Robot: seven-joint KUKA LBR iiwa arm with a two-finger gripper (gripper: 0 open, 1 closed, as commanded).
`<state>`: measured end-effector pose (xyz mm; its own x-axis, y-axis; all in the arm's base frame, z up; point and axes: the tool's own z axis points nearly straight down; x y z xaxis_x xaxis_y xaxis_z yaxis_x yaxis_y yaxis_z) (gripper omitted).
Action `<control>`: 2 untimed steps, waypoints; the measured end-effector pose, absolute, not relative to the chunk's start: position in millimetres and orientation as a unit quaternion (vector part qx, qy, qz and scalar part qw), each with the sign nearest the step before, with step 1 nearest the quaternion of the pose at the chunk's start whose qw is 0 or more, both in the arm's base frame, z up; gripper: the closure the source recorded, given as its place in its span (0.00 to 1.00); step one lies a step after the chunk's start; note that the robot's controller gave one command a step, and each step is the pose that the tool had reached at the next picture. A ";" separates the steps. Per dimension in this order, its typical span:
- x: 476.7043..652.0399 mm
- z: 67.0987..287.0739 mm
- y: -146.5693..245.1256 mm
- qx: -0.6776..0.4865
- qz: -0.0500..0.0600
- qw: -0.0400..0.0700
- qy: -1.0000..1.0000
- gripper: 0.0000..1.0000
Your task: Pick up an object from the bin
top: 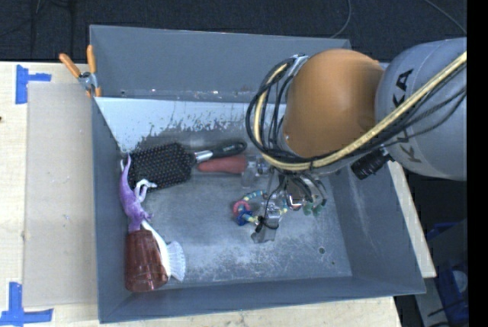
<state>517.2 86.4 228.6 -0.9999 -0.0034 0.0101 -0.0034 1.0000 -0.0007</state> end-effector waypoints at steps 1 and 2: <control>518.8 233.0 85.7 0.000 0.000 0.001 -1.000 0.00; 520.5 164.7 49.1 -0.003 0.000 0.001 -1.000 0.00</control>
Offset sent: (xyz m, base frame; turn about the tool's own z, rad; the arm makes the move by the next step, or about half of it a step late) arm 0.0039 -0.0894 -0.1586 0.0195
